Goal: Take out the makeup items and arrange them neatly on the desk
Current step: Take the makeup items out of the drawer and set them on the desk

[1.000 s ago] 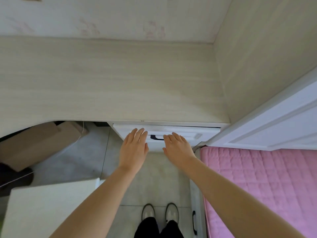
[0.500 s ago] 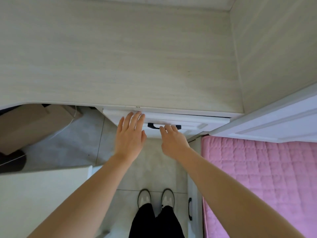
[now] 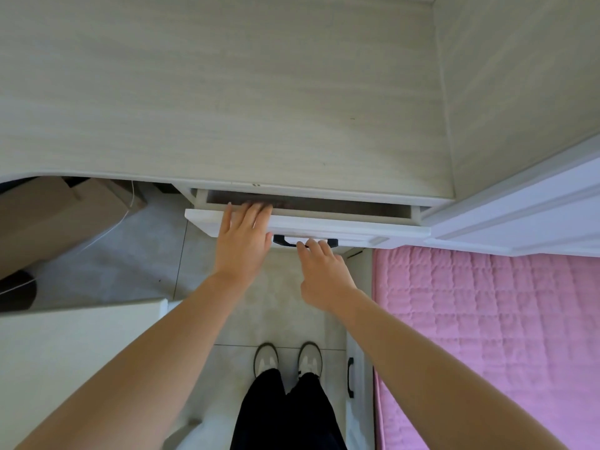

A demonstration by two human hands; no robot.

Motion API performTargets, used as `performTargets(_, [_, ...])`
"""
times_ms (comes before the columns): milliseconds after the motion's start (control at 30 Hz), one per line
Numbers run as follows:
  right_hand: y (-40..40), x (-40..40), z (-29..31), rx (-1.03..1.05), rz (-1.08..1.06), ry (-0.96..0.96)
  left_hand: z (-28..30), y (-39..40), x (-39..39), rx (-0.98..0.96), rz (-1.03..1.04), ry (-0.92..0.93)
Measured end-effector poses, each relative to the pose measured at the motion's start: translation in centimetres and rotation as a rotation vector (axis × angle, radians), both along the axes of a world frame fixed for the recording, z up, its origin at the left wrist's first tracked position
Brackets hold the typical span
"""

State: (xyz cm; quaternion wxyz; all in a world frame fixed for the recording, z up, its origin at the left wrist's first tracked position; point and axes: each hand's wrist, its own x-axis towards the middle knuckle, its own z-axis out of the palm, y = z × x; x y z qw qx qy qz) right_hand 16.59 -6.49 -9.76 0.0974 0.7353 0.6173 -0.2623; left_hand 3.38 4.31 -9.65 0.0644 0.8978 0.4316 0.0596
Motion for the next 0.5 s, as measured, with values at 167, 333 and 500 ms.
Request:
performTargets(167, [-0.6, 0.3, 1.2, 0.147, 0.049, 0.029, 0.4, -0.6, -0.1, -0.029, 0.019, -0.014])
performTargets(333, [-0.9, 1.9, 3.1, 0.480, 0.031, -0.053, 0.7, -1.3, -0.8, -0.055, 0.006, -0.002])
performTargets(500, [-1.1, 4.4, 2.6, 0.207, -0.004, -0.214, 0.9, -2.1, -1.6, -0.058, -0.023, -0.002])
